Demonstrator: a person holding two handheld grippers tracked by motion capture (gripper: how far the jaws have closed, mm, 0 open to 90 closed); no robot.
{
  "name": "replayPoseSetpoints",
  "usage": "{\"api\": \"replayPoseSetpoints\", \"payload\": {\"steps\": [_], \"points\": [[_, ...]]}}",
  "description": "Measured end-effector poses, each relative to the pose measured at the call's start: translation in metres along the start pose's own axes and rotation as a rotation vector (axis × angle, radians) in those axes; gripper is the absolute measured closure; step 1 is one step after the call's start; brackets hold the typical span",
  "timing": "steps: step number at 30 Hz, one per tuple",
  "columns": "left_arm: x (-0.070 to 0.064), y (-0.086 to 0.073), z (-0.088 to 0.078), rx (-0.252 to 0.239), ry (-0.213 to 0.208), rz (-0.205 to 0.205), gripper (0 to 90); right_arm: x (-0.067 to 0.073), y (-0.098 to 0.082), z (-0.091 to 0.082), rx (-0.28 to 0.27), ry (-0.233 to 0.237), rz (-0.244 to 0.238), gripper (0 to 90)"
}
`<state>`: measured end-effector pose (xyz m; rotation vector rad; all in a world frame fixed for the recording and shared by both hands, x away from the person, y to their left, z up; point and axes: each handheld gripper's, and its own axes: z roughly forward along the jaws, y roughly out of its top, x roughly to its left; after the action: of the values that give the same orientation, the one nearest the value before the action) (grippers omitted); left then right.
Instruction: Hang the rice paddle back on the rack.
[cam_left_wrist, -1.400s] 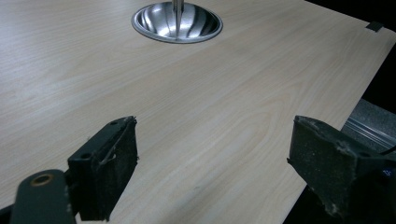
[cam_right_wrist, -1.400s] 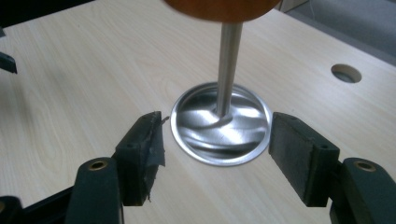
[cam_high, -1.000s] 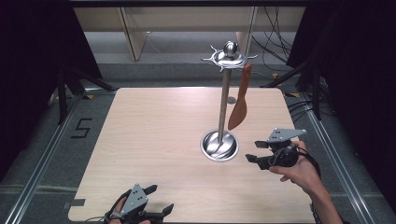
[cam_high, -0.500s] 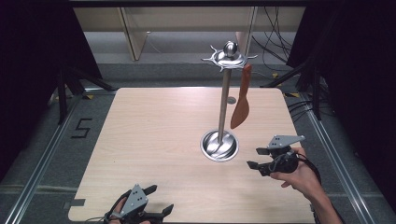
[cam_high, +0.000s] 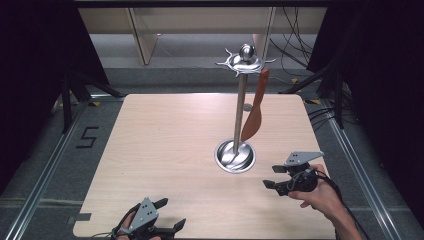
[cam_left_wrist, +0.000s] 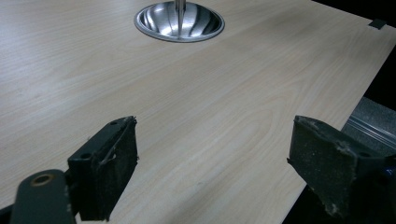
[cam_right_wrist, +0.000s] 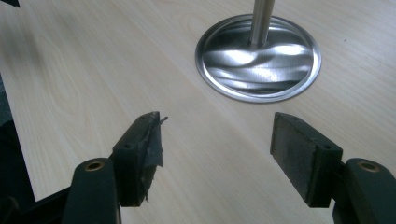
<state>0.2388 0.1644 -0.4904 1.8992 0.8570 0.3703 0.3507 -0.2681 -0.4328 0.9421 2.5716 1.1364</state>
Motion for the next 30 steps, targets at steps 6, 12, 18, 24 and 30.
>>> {"api": "replayPoseSetpoints", "payload": {"steps": [6,12,18,24,30], "points": [[0.0,0.0,0.0,-0.005,-0.006,0.001,14.8,0.004,-0.008,0.005,0.024,0.015,-0.009,33.8],[0.0,0.0,0.0,0.0,0.001,0.001,14.8,0.006,-0.016,0.01,0.042,0.02,0.002,33.5],[0.0,0.0,0.0,0.002,0.001,0.002,14.8,0.007,-0.022,0.014,0.046,0.019,0.006,33.3],[0.0,-0.001,0.001,-0.003,-0.005,0.003,14.8,0.011,-0.028,0.014,0.05,0.021,0.017,32.0],[0.0,-0.001,0.0,-0.002,-0.004,0.003,14.8,0.014,-0.034,0.012,0.049,0.017,0.021,31.5]]}}
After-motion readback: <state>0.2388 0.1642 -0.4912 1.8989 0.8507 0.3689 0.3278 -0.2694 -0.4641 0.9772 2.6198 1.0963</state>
